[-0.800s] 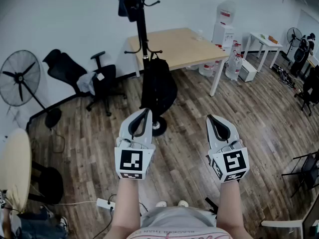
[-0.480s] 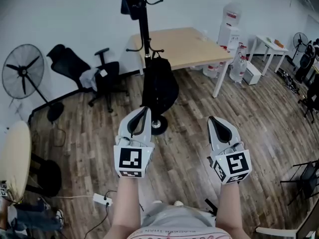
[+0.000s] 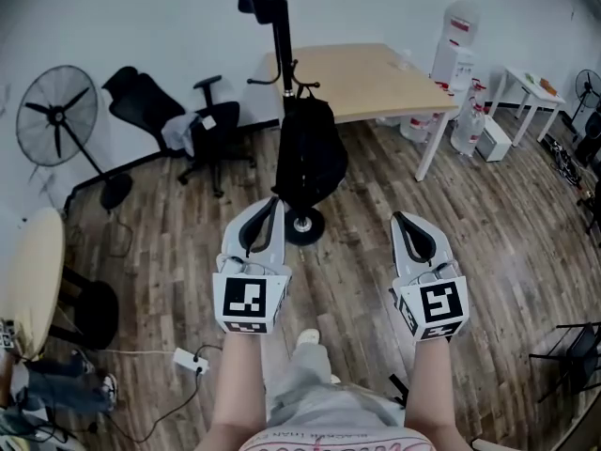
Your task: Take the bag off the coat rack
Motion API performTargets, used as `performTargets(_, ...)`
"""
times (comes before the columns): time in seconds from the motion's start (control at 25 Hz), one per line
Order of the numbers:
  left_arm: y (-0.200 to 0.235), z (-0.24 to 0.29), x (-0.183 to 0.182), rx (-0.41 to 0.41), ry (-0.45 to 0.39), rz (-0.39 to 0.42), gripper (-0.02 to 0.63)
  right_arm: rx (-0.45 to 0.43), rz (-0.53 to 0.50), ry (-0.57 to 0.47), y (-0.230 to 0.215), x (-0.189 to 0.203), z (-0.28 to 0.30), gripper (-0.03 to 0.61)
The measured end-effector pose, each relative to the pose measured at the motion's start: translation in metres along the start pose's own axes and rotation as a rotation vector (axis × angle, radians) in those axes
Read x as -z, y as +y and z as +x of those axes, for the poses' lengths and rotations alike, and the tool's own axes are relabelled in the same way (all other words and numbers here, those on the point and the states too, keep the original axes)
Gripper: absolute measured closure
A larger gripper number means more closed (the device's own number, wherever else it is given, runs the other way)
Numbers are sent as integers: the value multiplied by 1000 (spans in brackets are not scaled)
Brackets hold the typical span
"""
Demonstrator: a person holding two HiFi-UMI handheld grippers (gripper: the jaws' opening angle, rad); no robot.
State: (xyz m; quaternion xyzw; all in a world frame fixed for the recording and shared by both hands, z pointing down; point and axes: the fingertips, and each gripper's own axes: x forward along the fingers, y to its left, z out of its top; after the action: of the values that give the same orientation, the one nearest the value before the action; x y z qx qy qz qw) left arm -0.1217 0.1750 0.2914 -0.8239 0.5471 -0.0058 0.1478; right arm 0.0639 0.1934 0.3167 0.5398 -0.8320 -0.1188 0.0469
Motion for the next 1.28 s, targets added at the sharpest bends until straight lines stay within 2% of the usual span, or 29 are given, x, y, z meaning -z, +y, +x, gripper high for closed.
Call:
performTargets(0.32, 2, 35, 18, 16, 18, 4, 600, -10, 36, 8, -15, 17, 28, 575)
performTargets(0.52, 13, 80, 35, 26, 29, -5, 600, 0, 44, 25, -35, 31, 64, 575)
performTargets(0.88, 48, 176, 62, 74, 39, -12, 600, 18, 59, 42, -72, 47, 160, 575)
performTargets(1.28, 103, 266, 94, 88, 61, -30, 600, 16, 39, 71, -90, 56, 263, 575)
